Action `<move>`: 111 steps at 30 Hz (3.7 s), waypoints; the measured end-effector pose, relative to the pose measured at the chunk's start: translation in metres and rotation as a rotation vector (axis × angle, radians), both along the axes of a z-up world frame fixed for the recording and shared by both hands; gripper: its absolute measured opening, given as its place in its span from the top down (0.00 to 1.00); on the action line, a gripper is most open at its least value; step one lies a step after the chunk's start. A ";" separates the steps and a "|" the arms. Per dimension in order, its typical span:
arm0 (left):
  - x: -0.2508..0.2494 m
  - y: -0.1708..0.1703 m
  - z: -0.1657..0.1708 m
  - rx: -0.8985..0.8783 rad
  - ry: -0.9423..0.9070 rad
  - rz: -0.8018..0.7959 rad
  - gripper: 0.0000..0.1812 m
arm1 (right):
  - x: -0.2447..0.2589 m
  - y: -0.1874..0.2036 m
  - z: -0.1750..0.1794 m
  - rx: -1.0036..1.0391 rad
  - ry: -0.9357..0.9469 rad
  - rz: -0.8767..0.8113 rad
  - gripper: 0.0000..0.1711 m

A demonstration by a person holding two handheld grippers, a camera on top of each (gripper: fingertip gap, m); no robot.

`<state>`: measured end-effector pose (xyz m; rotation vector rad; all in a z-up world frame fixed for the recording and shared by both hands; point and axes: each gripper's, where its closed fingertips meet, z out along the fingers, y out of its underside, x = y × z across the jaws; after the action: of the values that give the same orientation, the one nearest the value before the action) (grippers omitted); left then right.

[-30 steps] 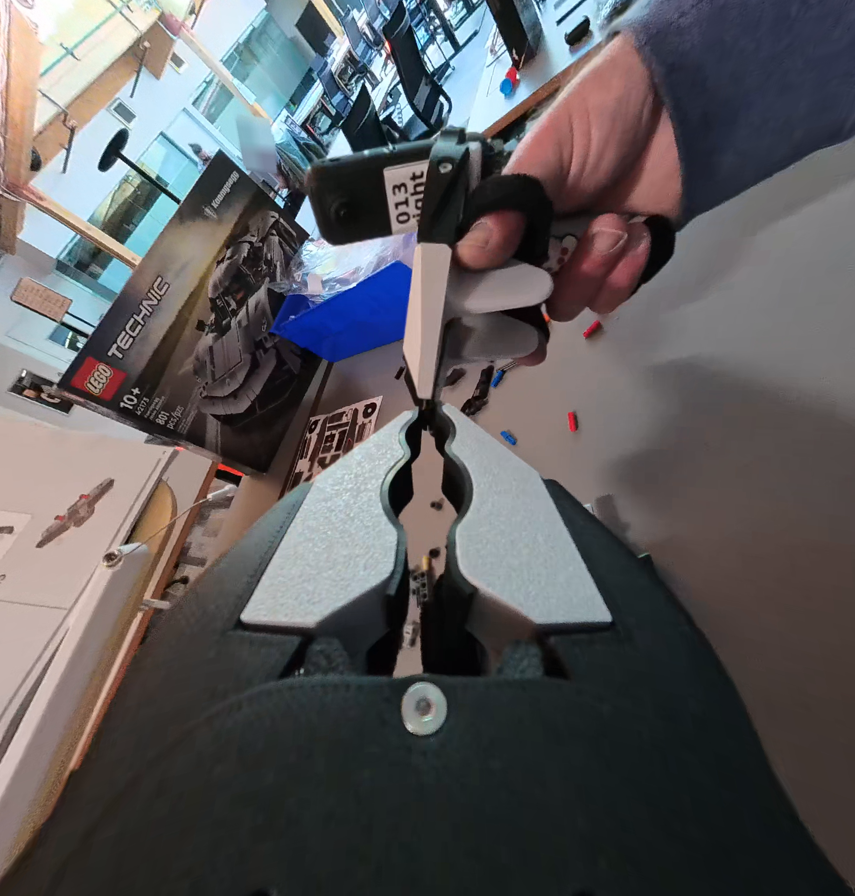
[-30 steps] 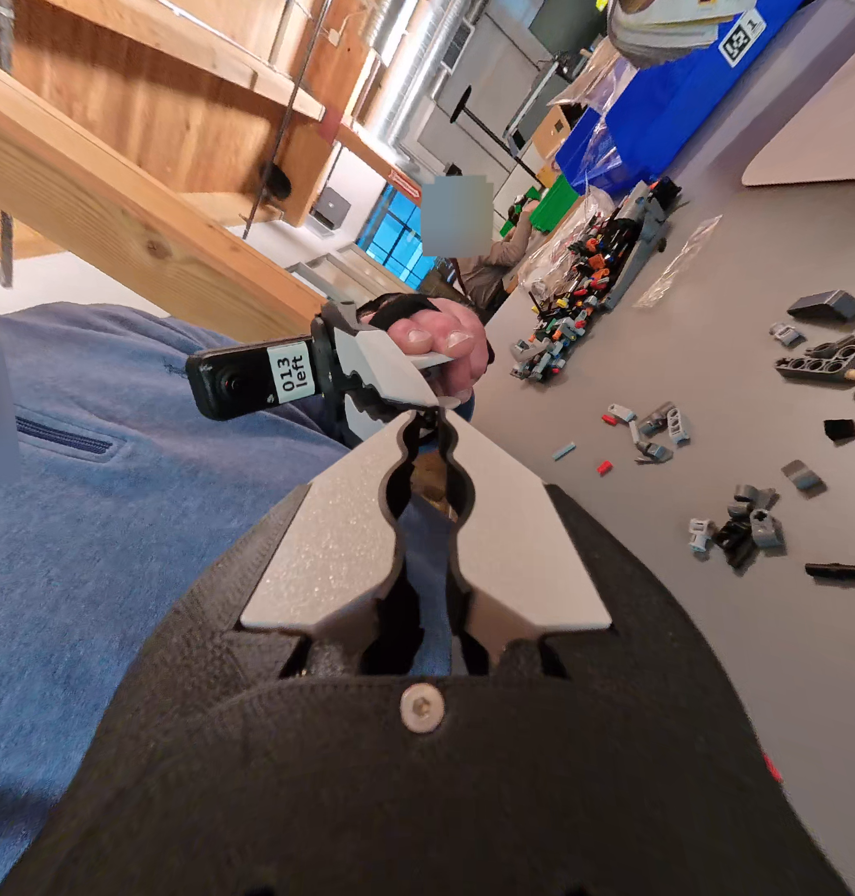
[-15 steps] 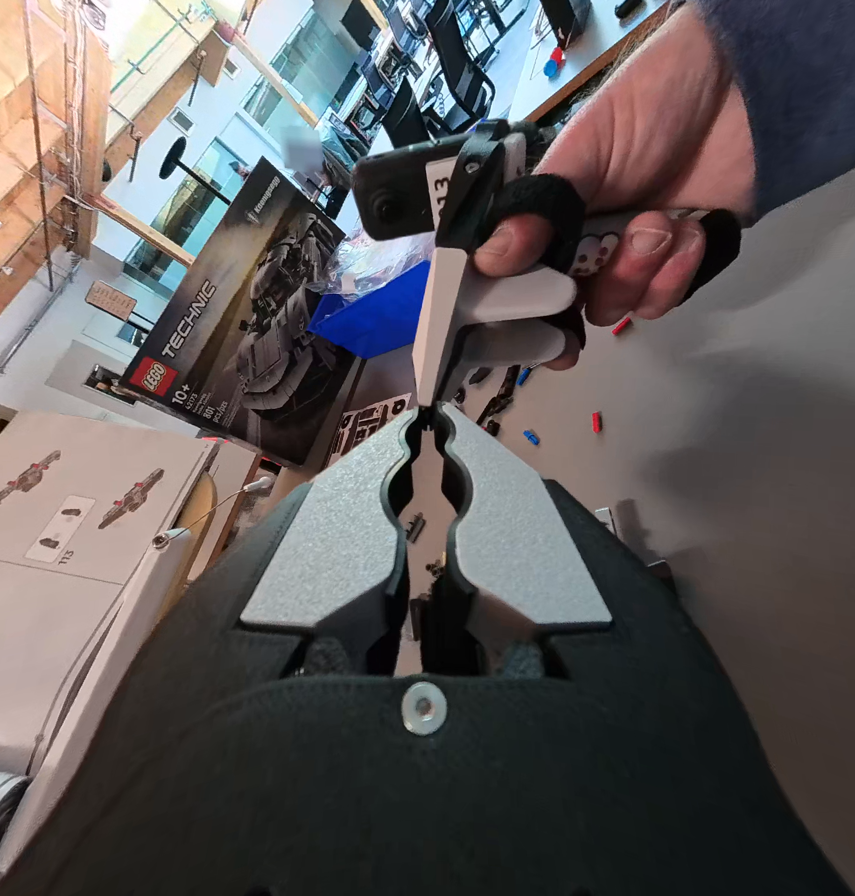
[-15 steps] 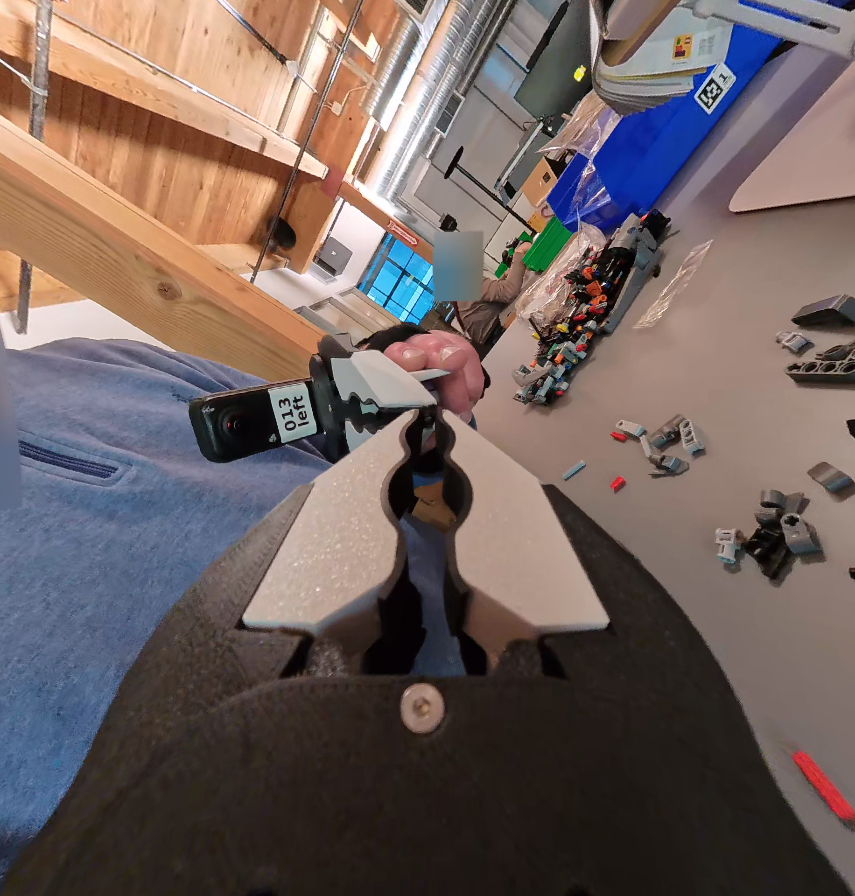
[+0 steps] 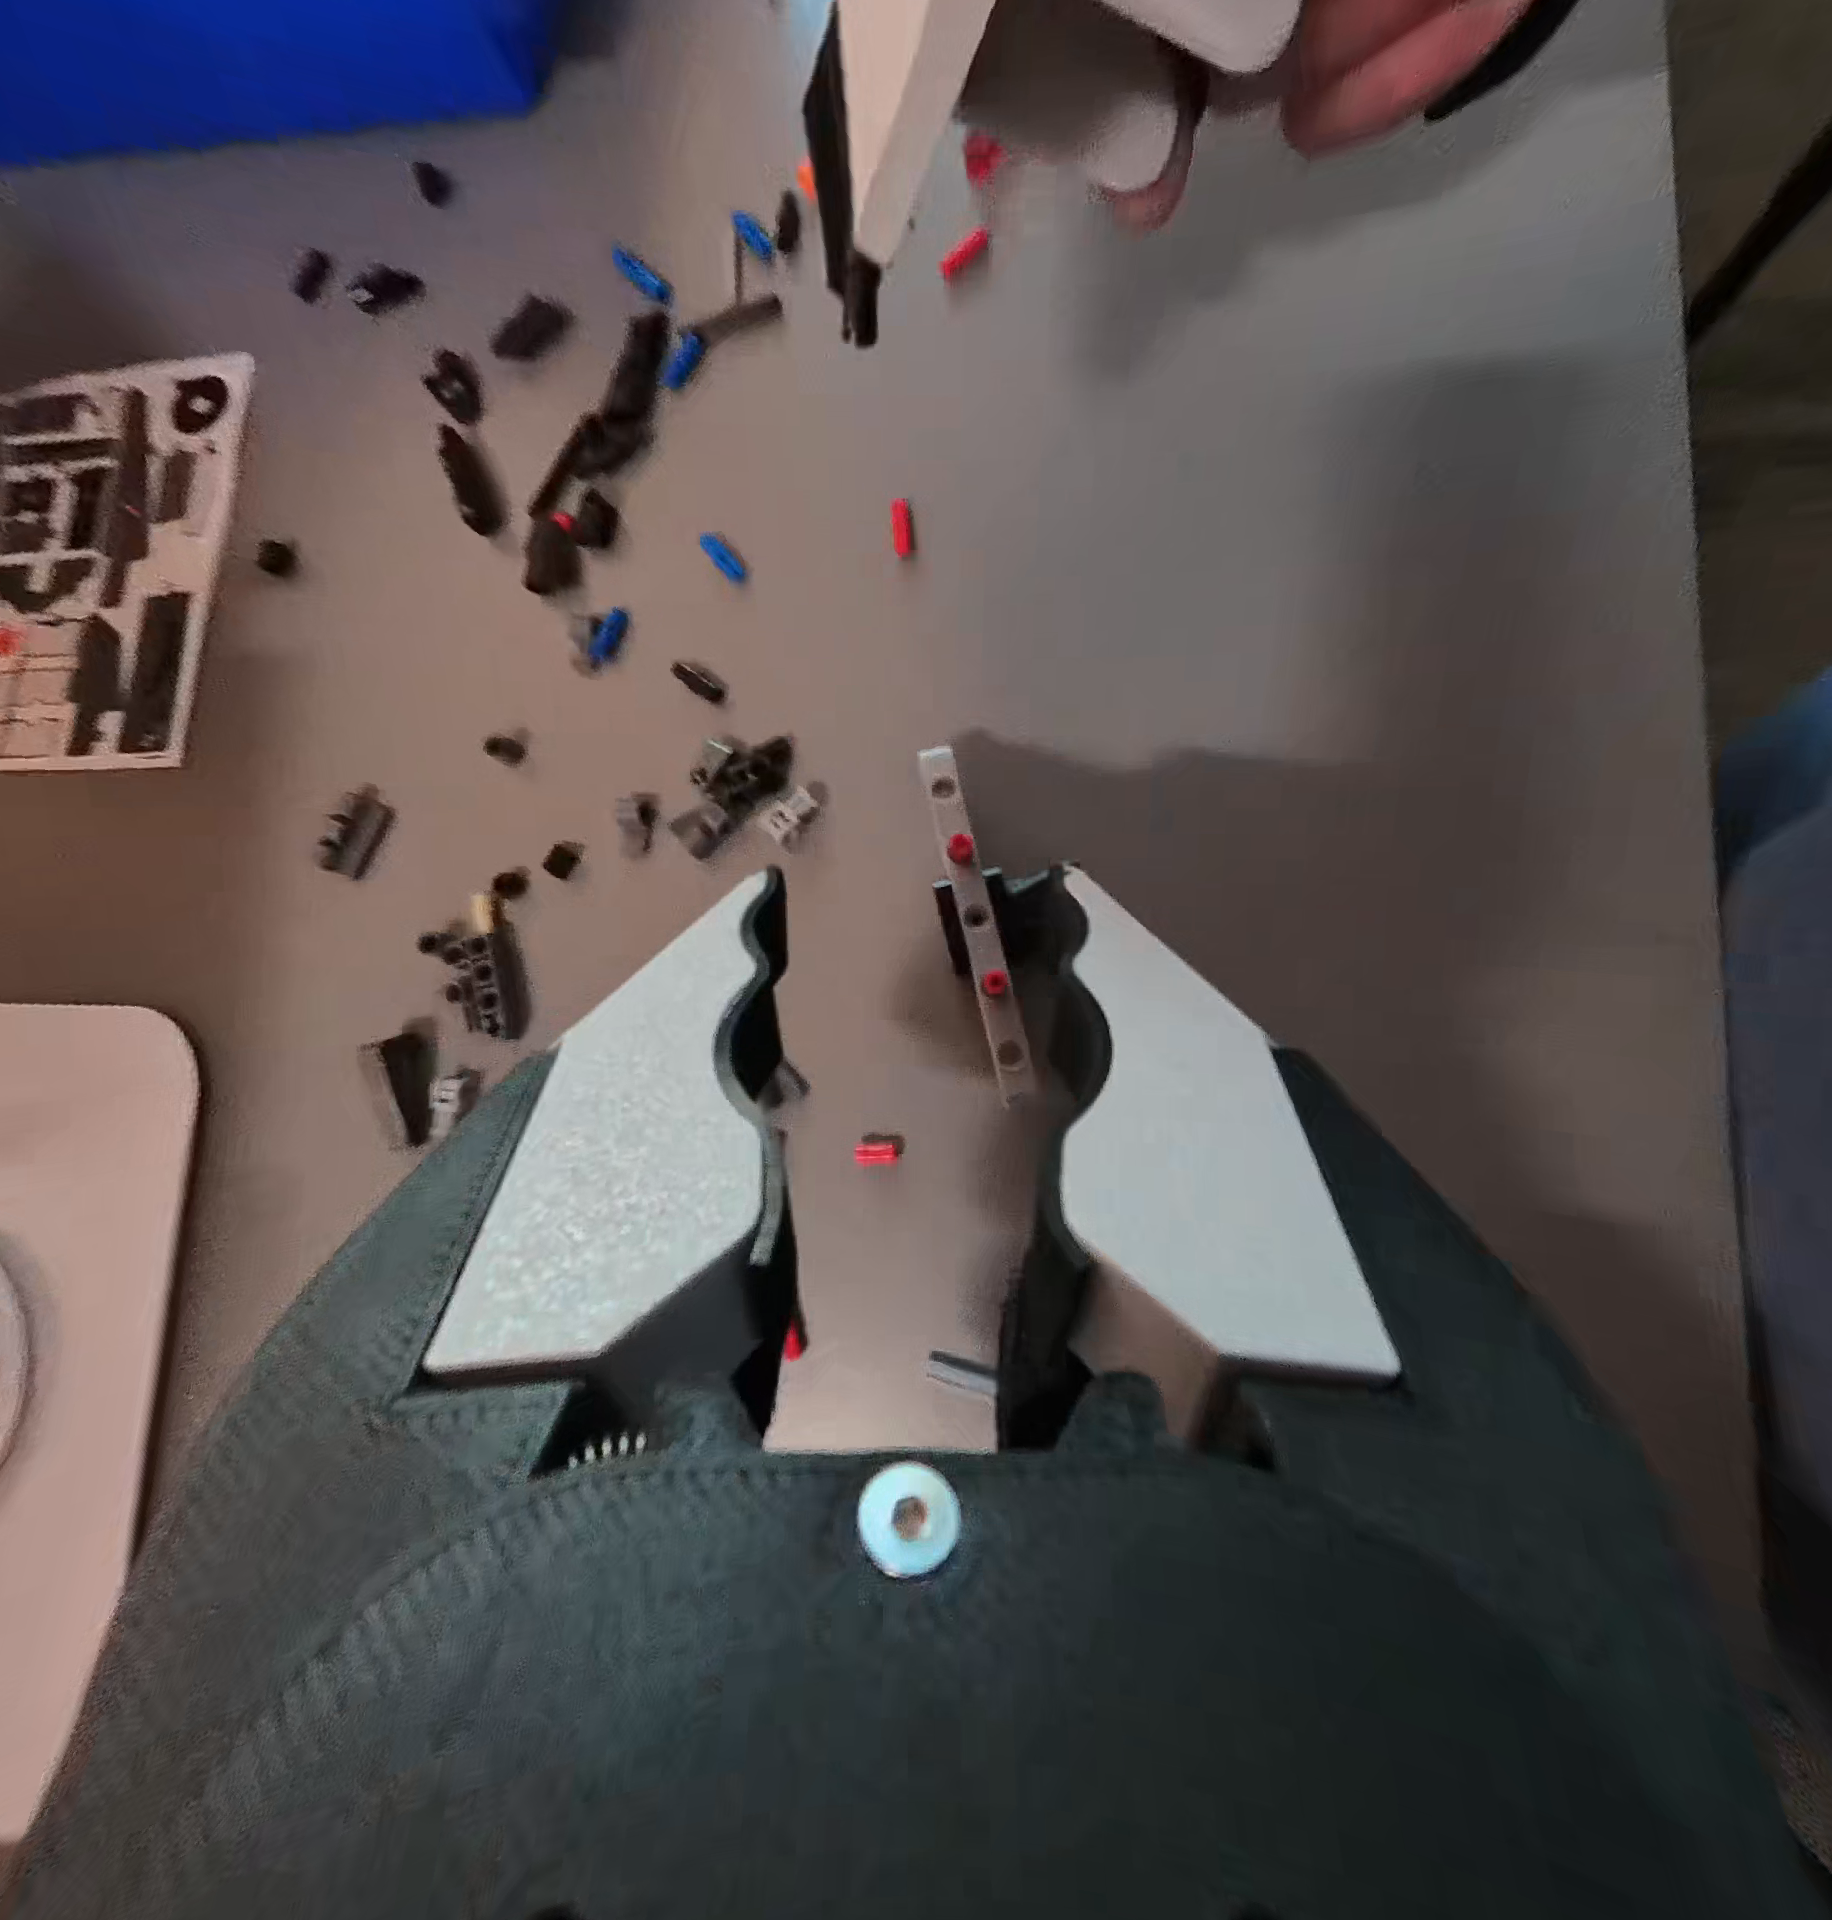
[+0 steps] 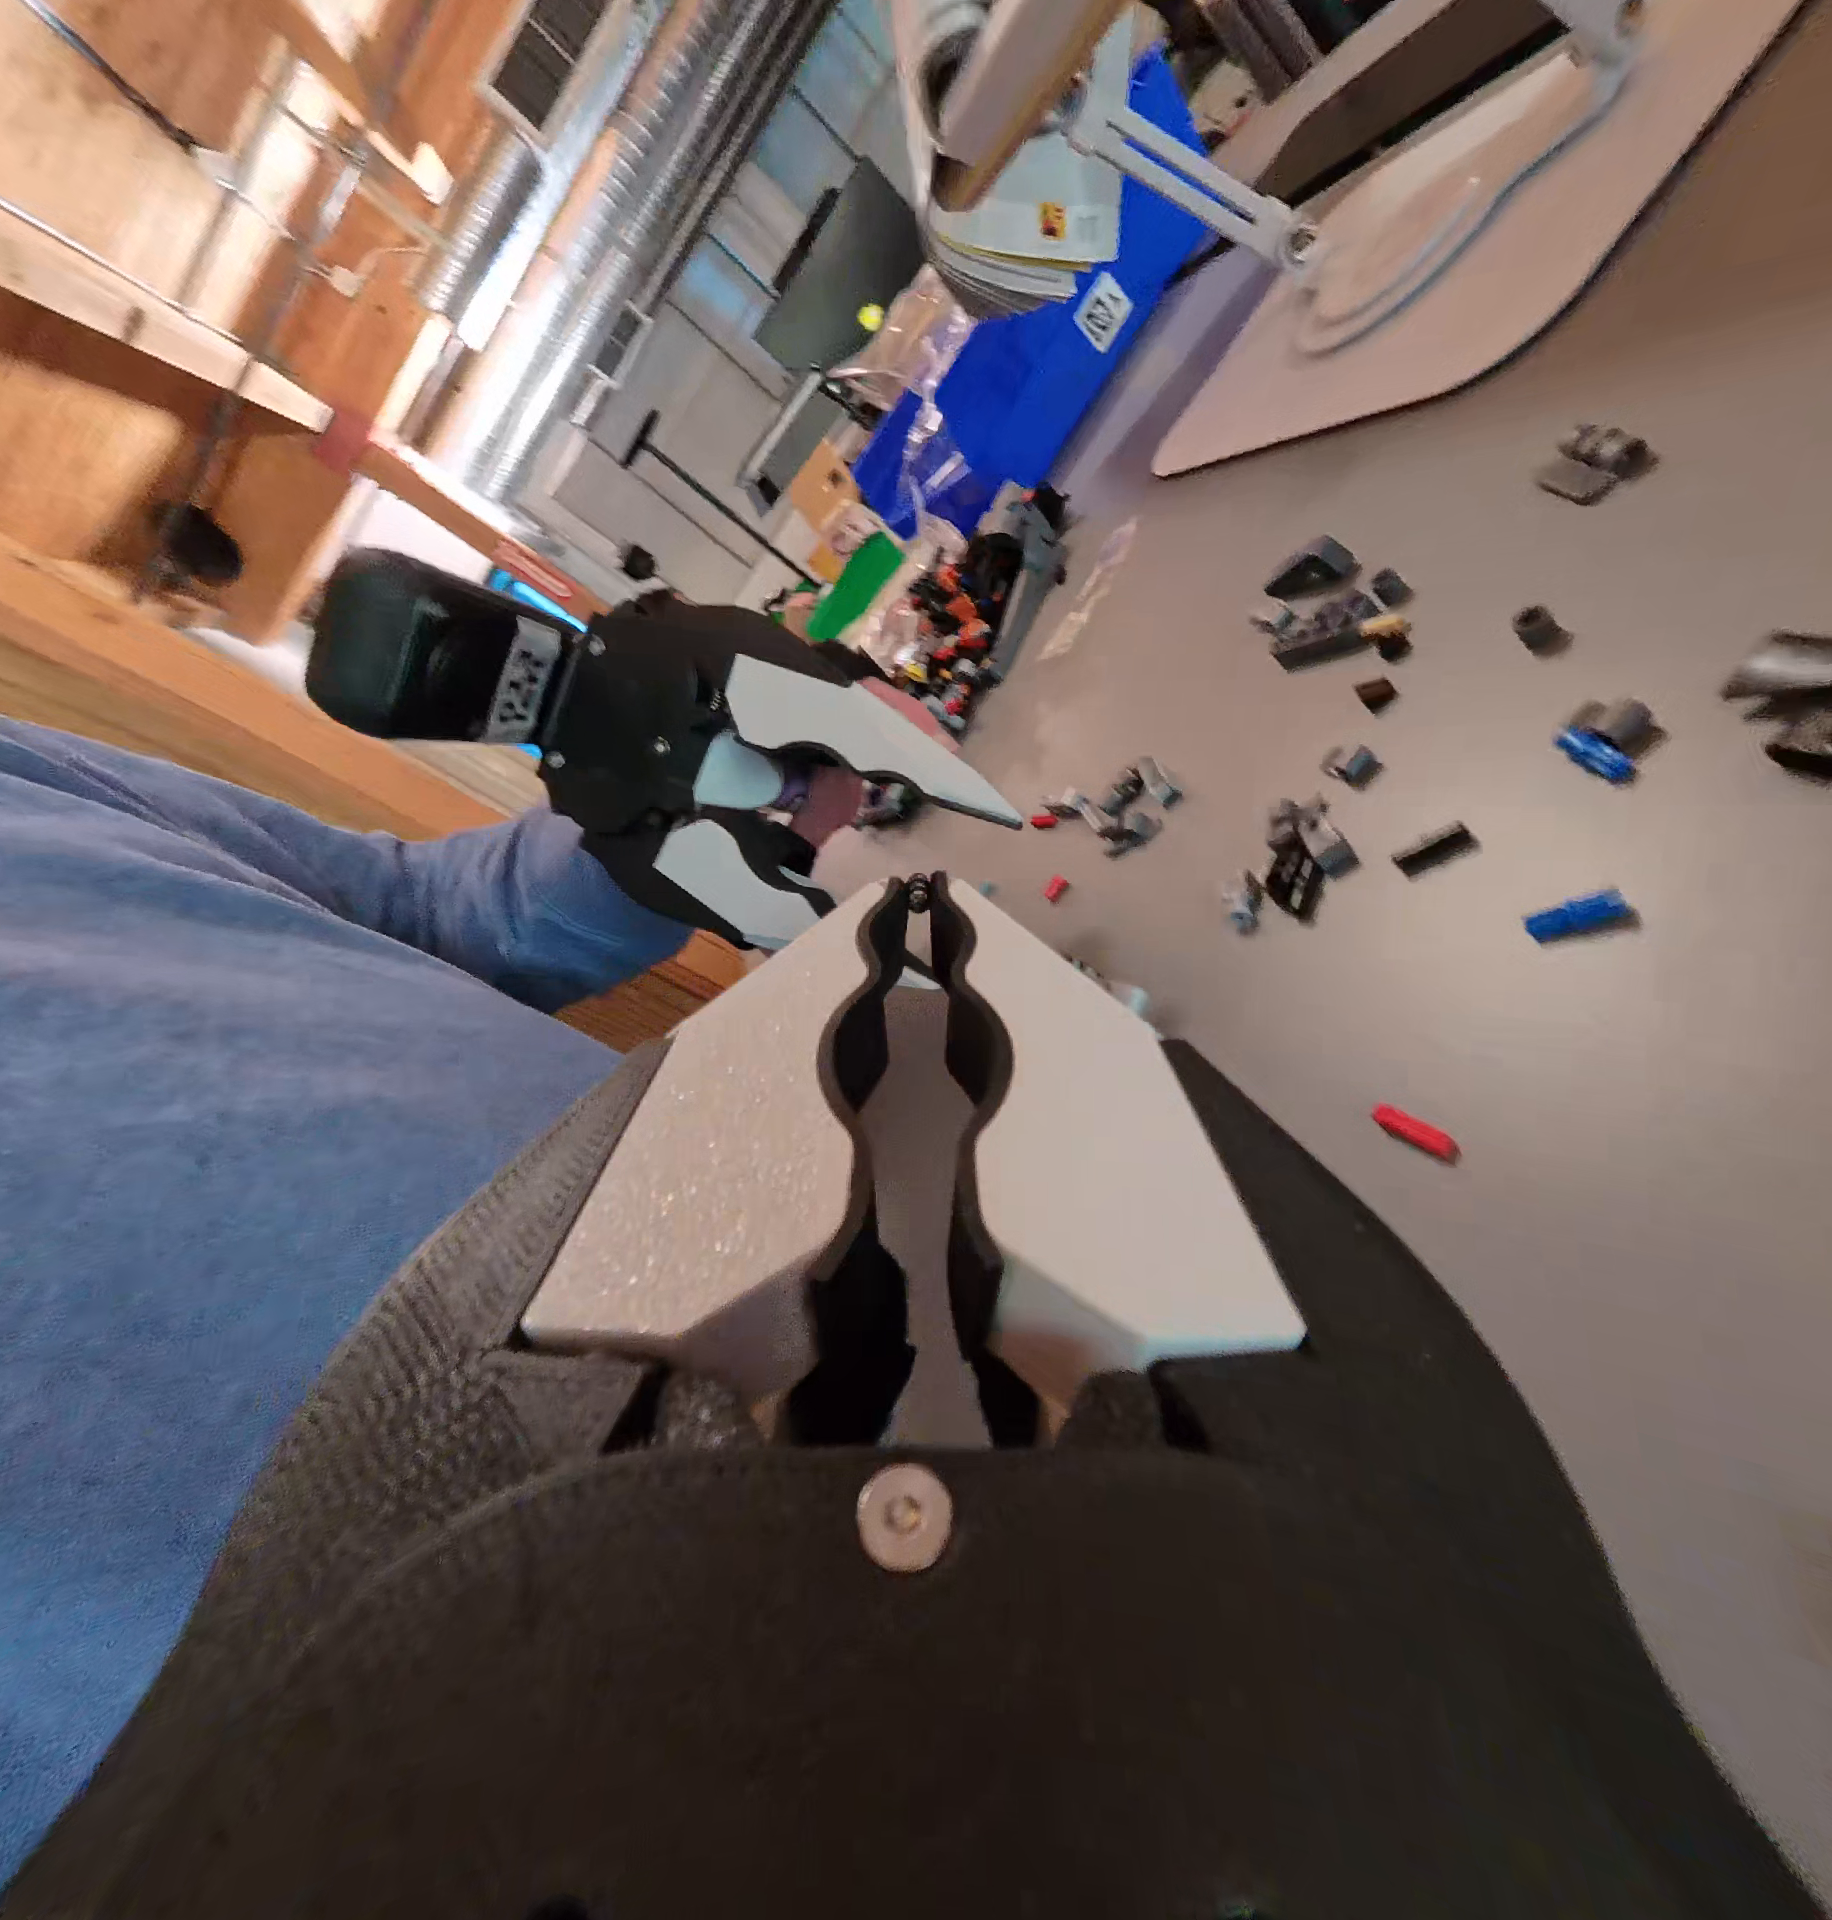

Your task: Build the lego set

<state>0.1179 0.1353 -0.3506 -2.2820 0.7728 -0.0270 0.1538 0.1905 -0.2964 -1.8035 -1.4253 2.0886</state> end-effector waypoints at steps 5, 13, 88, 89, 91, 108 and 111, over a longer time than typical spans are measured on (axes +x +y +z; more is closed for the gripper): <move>0.008 -0.005 -0.034 -0.122 0.029 -0.030 0.67 | 0.008 -0.007 -0.024 0.114 -0.042 -0.057 0.99; 0.015 -0.001 -0.046 -0.119 0.023 0.012 0.81 | 0.011 -0.017 -0.033 0.139 -0.039 -0.090 1.00; 0.040 0.011 -0.033 -0.337 -0.963 0.475 0.81 | -0.011 -0.018 -0.085 0.969 -0.128 -0.135 0.99; 0.040 0.011 -0.034 -0.344 -0.965 0.477 0.82 | -0.012 -0.018 -0.086 0.977 -0.129 -0.130 0.99; 0.040 0.011 -0.034 -0.359 -0.969 0.480 0.81 | -0.013 -0.018 -0.088 1.000 -0.130 -0.117 0.99; 0.038 0.012 -0.035 -0.420 -1.033 0.477 0.81 | -0.014 -0.019 -0.091 1.046 -0.049 0.033 0.99; 0.038 0.012 -0.035 -0.425 -1.039 0.475 0.81 | -0.014 -0.019 -0.092 1.046 -0.032 0.071 0.99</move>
<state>0.1561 0.1472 -0.3852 -2.3177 -0.3472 -1.1348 0.1403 0.1715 -0.3881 -1.3117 -2.0231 0.9259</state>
